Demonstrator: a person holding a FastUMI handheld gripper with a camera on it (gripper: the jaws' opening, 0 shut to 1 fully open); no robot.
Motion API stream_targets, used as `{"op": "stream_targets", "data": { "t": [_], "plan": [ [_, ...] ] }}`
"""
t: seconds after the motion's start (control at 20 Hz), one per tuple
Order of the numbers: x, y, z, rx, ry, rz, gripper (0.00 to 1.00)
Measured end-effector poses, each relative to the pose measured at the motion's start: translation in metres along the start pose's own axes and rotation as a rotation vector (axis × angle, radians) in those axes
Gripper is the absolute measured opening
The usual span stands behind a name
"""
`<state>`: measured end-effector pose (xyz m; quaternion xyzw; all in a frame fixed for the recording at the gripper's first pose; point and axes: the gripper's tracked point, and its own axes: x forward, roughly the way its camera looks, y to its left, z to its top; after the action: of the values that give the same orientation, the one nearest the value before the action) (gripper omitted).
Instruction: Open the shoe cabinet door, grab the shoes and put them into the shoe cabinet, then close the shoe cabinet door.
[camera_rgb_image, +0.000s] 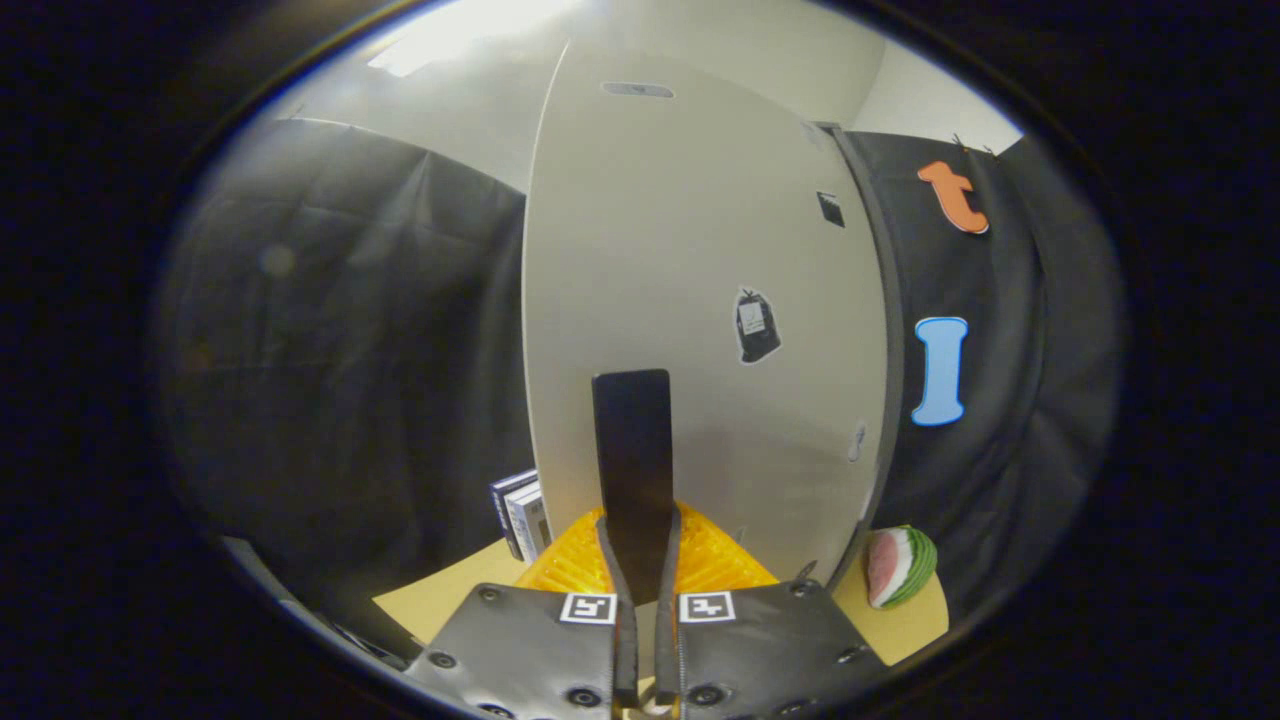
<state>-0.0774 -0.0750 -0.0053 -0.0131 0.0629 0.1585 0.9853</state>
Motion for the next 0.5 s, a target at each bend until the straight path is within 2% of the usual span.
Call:
{"op": "stream_targets", "data": {
  "t": [0.5],
  "plan": [
    [-0.044,-0.062,0.001,-0.001,-0.010,-0.155,0.07]
  ]
}}
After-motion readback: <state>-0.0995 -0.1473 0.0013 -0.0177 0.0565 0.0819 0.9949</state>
